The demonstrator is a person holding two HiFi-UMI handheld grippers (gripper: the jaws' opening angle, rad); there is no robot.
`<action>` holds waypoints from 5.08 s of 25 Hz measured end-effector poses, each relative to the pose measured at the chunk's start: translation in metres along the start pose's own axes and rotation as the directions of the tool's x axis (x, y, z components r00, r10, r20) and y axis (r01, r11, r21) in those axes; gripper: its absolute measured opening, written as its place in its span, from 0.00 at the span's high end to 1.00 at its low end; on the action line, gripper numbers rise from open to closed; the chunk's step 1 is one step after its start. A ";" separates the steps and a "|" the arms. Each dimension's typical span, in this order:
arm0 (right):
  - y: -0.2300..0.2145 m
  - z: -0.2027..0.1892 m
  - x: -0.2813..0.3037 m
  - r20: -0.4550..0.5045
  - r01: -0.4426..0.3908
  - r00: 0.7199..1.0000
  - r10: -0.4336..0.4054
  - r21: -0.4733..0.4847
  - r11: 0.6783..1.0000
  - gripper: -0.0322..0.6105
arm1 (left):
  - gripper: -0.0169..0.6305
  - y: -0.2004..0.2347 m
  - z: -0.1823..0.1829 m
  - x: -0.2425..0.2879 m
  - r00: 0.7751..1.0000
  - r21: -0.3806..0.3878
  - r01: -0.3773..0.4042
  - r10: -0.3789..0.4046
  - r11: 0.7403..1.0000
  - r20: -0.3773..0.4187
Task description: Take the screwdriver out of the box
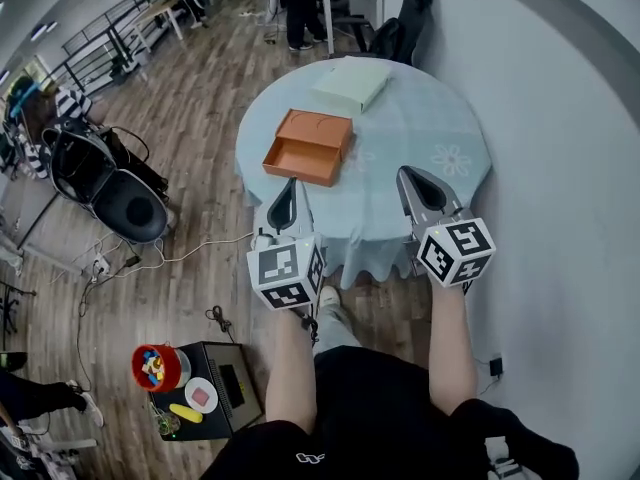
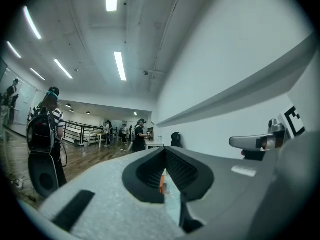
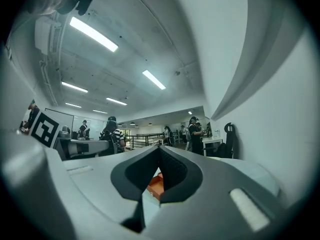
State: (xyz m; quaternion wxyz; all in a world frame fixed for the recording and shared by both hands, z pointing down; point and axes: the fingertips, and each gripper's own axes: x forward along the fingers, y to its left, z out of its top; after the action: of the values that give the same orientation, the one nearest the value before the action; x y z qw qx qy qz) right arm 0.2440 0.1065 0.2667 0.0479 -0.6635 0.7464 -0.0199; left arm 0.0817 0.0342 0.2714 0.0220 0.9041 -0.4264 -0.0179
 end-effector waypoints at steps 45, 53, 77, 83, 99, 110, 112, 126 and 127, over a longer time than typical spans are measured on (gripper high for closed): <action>0.081 -0.334 0.419 -0.795 -0.618 0.369 0.481 0.177 0.766 0.83 | 0.97 0.364 -0.180 0.191 0.847 -0.162 -0.469 0.391 0.868 -0.359; 0.092 -0.397 0.416 -0.914 -0.658 0.073 0.400 0.257 0.708 0.73 | 0.97 0.378 -0.194 0.178 0.821 -0.174 -0.514 0.423 0.840 -0.384; 0.098 -0.439 0.416 -0.968 -0.727 -0.205 0.145 0.249 0.639 0.67 | 0.97 0.396 -0.213 0.160 0.803 -0.211 -0.548 0.439 0.809 -0.402; 0.088 -0.446 0.421 -0.990 -0.708 -0.132 0.056 0.134 0.693 0.74 | 0.97 0.392 -0.213 0.170 0.814 -0.217 -0.531 0.422 0.819 -0.399; 0.086 -0.440 0.426 -0.994 -0.654 0.003 0.113 0.084 0.752 0.82 | 0.97 0.395 -0.201 0.157 0.823 -0.221 -0.524 0.423 0.822 -0.379; 0.080 -0.377 0.430 -0.897 -0.485 0.328 0.298 0.111 0.867 0.82 | 0.97 0.380 -0.185 0.160 0.858 -0.215 -0.464 0.377 0.859 -0.348; 0.079 -0.357 0.432 -0.854 -0.454 0.405 0.328 0.123 0.882 0.82 | 0.97 0.374 -0.180 0.163 0.870 -0.209 -0.442 0.360 0.872 -0.337; 0.045 -0.157 0.434 -0.376 -0.280 0.870 0.319 0.158 0.947 0.82 | 0.97 0.282 -0.085 0.225 0.981 -0.074 -0.126 0.113 0.989 -0.159; 0.041 -0.142 0.433 -0.333 -0.271 0.890 0.310 0.159 0.949 0.82 | 0.97 0.277 -0.081 0.229 0.984 -0.068 -0.110 0.099 0.992 -0.150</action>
State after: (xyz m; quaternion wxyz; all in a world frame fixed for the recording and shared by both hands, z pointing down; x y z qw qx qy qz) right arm 0.1397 -0.3234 0.3842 -0.0490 -0.5260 0.8315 -0.1717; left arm 0.0176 -0.3165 0.3641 0.0883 0.8779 -0.4694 0.0335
